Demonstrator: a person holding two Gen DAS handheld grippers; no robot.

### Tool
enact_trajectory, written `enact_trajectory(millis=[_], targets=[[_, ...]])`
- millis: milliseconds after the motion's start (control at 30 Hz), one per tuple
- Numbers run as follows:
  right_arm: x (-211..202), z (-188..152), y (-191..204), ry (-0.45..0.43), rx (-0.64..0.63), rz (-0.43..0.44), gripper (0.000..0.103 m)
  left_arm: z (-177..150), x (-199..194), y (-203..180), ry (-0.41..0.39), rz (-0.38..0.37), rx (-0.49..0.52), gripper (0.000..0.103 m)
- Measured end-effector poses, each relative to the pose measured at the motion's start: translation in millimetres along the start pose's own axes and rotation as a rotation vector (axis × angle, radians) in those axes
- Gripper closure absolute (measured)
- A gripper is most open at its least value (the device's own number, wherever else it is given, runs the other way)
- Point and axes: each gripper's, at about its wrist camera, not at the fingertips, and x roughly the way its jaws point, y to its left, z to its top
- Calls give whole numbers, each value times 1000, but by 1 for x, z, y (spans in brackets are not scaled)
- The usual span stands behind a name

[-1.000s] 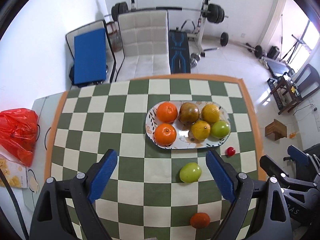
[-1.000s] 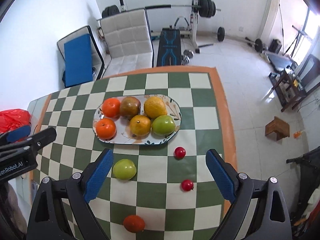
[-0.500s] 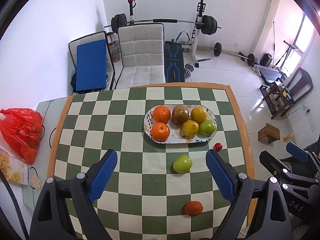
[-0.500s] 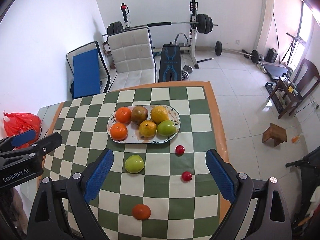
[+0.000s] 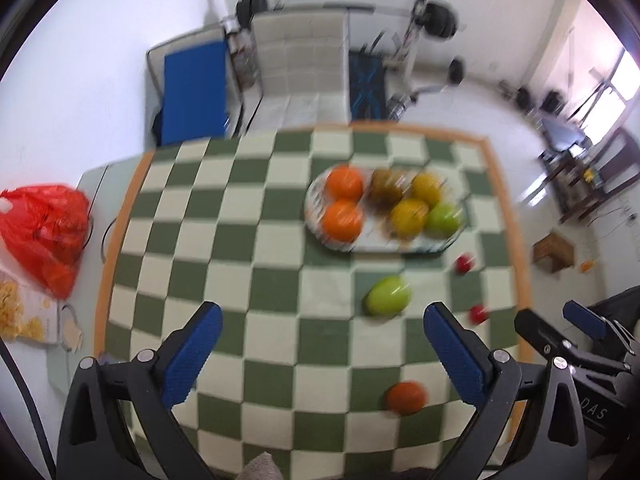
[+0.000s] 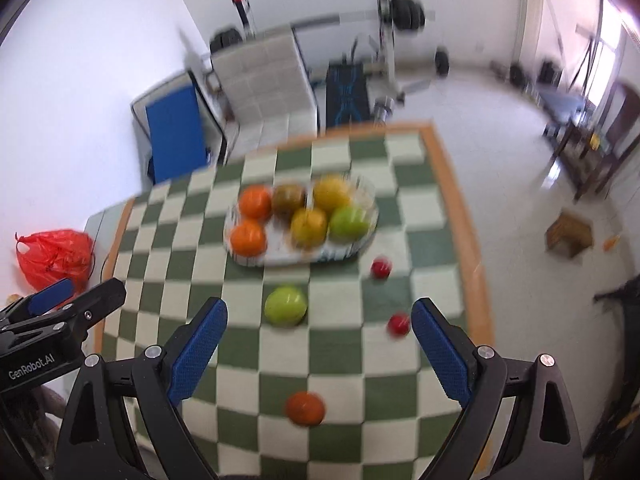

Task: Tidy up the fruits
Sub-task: 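Raise both tools away from the plate, then grasp the red-orange tangerine with the right tool while the left tool grasps a green apple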

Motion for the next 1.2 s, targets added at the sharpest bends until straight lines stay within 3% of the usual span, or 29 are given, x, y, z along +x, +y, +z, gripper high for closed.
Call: enact_trajectory(millis=[233,367,567,600,633,767,933,1100,1133,1167,1200], targets=[[130,-67,3,385,-5,32,8,-36,80,10,239,49,-10,0],[175,-101,5,510,-8,30,8,-51,108,14,321,61,-20,0],[217,-129,8,617,-11,39,29,-49,128,10,358,66,-29,0],[222,-131,10,628,-17,42,41,-45,131,8,364,59,-33,0],[226,-134,11,637,-25,39,44,-41,133,6,368,52,-34,0],[219,-128,3,595,-14,44,45,-17,143,-10,361,7,-37,0],[196,-101,-32,514,53,25,45,13,176,-48,407,-111,-23,0],[190,-70,-64,463,100,-14,45,24,222,-92,476,-121,83,1],[189,-65,-69,455,106,-19,45,24,227,-99,477,-123,104,12],[188,-60,-73,451,110,-22,45,24,231,-103,477,-122,120,31],[188,-54,-78,444,116,-23,45,23,235,-109,482,-116,144,40]])
